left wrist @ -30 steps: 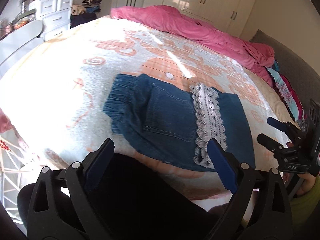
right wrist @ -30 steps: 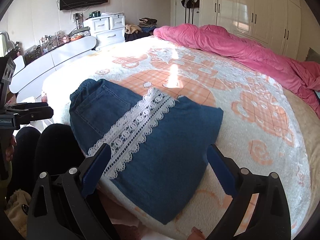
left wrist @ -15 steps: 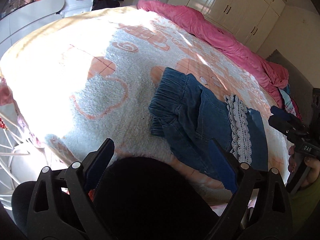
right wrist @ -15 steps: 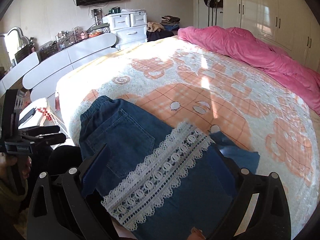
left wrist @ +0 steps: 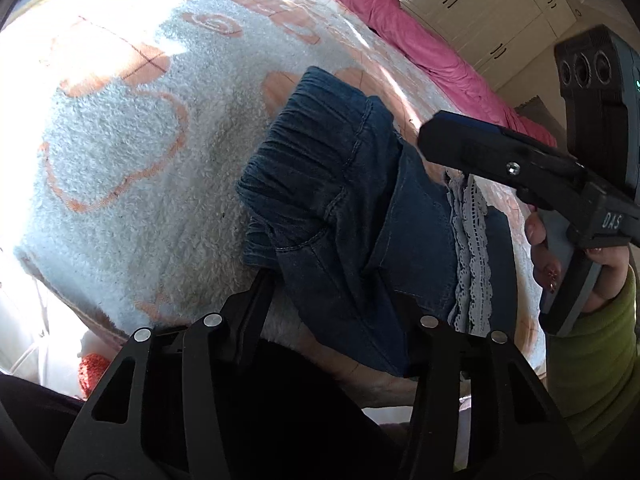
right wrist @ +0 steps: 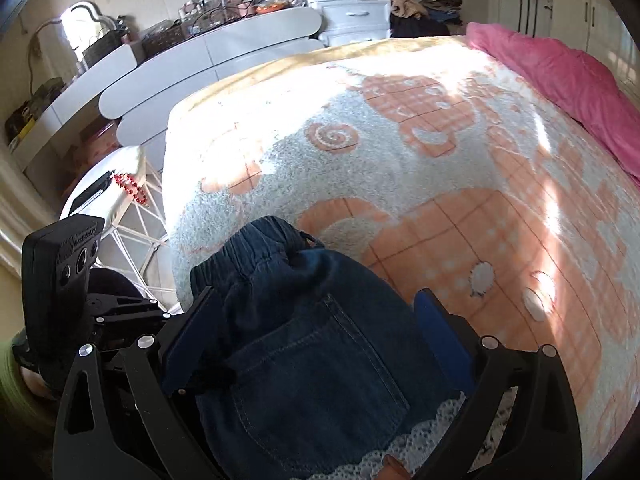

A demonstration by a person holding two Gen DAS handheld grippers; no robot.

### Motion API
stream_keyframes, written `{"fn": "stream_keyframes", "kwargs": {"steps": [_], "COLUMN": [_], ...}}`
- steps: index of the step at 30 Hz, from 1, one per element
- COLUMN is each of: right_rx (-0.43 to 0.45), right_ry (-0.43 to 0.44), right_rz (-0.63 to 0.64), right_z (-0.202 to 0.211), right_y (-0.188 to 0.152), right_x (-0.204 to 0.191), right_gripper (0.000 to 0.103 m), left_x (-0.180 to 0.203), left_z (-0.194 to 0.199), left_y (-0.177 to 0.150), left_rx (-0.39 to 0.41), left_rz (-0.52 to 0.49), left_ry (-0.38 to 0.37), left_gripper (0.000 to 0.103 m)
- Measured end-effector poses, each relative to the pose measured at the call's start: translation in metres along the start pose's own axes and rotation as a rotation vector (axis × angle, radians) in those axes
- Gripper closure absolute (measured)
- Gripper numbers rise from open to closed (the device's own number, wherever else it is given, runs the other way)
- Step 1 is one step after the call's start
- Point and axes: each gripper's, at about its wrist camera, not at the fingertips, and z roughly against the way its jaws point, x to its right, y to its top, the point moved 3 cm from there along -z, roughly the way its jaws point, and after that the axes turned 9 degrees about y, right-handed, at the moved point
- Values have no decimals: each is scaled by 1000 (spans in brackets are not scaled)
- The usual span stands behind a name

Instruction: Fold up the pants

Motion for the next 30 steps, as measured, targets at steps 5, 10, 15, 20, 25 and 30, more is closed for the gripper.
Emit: {"fn": "stream_keyframes", "kwargs": {"steps": [5, 10, 15, 20, 25, 30], "right_rx": [-104, -143, -78, 46, 151, 216], "right_ry": [74, 190, 277, 351, 369, 338], "right_rz": [22, -23, -11, -26, -15, -39], "right_z": [-43, -70, -52, 8, 63, 98], "right_y": [13, 18, 16, 7, -12, -31], "right_x": [2, 7, 6, 11, 17, 32], "right_gripper": [7, 15, 62, 68, 68, 68], "left_x": [-2, -3, -7, 0, 28, 70], "left_z": [0, -3, 0, 8, 8, 9], "left_y": [-3, 0, -4, -7, -5, 2], "left_rx": [6, 7, 12, 25, 14, 1], "left_rz": [-4, 11, 34, 29, -5, -62], "left_ry": [-11, -30, -61, -83, -127, -185], "left_gripper": [61, 61, 59, 42, 39, 39]}}
